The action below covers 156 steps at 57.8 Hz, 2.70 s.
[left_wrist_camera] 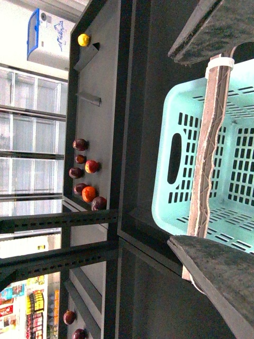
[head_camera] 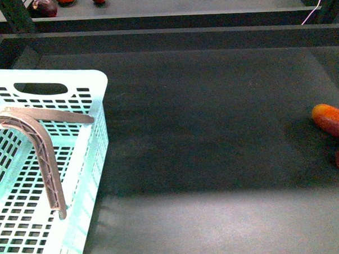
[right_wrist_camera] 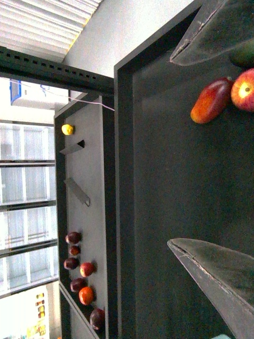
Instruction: Pick apple with right arm and hold basket with left
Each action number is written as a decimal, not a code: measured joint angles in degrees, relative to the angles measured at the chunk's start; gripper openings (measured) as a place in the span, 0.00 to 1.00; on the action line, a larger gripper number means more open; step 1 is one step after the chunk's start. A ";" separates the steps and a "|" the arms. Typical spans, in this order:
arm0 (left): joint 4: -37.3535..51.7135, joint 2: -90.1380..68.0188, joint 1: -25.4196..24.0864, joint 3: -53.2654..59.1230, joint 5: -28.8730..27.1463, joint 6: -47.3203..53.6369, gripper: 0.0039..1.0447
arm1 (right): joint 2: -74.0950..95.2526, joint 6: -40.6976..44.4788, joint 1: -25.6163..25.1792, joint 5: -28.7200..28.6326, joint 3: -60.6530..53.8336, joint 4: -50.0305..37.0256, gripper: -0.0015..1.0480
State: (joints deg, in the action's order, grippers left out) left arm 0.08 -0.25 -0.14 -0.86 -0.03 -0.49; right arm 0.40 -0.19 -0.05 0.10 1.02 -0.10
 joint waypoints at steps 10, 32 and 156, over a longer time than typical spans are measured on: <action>0.00 0.00 0.00 0.00 0.00 0.00 0.94 | 0.00 0.00 0.00 0.00 0.00 0.00 0.91; -10.91 -25.86 3.43 -8.09 7.65 -48.89 0.94 | -0.04 0.00 0.00 -0.11 0.00 0.00 0.91; 7.43 -76.06 35.23 -46.25 9.53 -65.88 0.07 | -0.04 0.00 0.02 -0.11 0.00 0.00 0.91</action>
State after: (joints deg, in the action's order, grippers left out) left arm 7.51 -76.31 35.09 -47.11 9.50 -66.37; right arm 0.36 -0.19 -0.03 -0.01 1.02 -0.10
